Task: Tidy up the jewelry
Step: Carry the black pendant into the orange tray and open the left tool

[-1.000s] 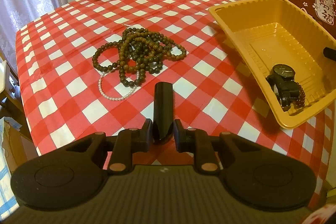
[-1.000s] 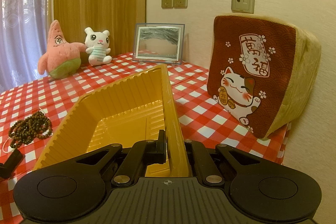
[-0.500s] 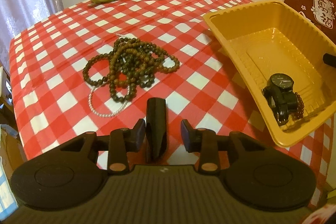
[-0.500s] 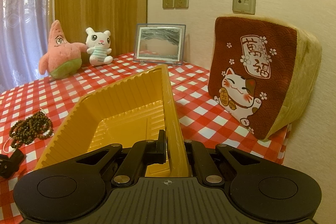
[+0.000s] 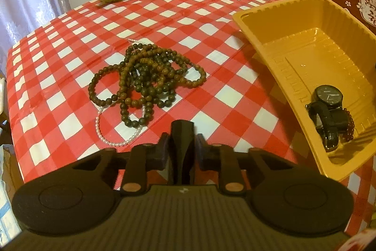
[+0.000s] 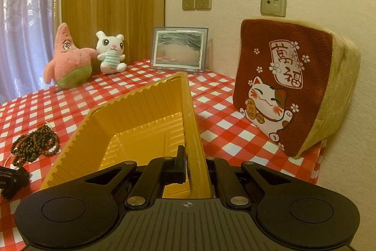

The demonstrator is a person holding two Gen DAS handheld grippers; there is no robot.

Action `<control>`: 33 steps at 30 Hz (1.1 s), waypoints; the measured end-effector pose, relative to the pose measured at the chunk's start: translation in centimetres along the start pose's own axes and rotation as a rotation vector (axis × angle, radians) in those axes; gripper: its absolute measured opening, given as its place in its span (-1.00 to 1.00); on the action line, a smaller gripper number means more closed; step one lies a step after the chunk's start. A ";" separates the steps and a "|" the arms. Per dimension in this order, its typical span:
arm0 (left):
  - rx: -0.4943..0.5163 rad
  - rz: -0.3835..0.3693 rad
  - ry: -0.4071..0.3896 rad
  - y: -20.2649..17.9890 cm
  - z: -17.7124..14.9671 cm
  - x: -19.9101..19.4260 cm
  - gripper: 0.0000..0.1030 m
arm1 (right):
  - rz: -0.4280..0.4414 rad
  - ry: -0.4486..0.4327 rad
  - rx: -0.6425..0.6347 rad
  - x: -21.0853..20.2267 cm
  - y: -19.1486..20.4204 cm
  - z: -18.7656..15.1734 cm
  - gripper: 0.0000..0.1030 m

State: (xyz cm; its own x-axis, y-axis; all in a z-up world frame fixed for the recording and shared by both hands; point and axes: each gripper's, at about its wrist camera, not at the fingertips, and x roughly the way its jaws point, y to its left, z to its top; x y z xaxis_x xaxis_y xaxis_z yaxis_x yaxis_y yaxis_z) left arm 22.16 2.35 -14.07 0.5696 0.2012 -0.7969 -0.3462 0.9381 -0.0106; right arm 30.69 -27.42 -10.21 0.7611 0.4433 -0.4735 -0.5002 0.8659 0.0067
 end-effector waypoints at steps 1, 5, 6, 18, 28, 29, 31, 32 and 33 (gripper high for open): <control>-0.003 -0.002 0.000 0.1 0.0 0.0 -0.62 | 0.000 0.000 -0.001 0.0 0.0 0.0 -0.91; -0.015 -0.009 -0.002 0.1 0.0 -0.3 -0.62 | 0.001 0.000 -0.001 0.0 -0.1 0.1 -0.91; -0.023 -0.016 -0.004 0.2 0.0 -0.5 -0.62 | 0.002 0.000 -0.001 0.0 -0.1 0.2 -0.91; -0.042 -0.171 -0.123 -2.7 3.6 -4.4 -0.62 | 0.006 -0.003 0.001 -0.2 0.1 0.4 -0.91; 0.003 -0.343 -0.109 -8.1 4.7 -4.6 -0.62 | 0.010 -0.005 0.004 -0.3 0.1 0.5 -0.91; 0.006 -0.361 -0.104 -8.6 4.8 -4.5 -0.62 | 0.010 -0.006 0.003 -0.2 0.0 0.5 -0.91; 0.019 -0.393 -0.096 -9.8 4.7 -4.5 -0.62 | 0.010 -0.007 0.003 -0.3 0.1 0.5 -0.91; 0.027 -0.402 -0.091 -10.3 4.7 -4.4 -0.62 | 0.010 -0.007 0.003 -0.4 0.2 0.5 -0.91; 0.033 -0.410 -0.086 -10.7 4.7 -4.2 -0.62 | 0.011 -0.007 0.003 -0.3 0.2 0.5 -0.91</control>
State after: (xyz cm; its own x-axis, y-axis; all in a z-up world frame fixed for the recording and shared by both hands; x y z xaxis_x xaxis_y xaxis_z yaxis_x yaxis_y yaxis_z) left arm 26.98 -7.22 -7.74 0.7160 -0.1692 -0.6773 -0.0546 0.9536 -0.2960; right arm 30.54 -27.29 -9.60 0.7584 0.4542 -0.4675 -0.5070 0.8618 0.0148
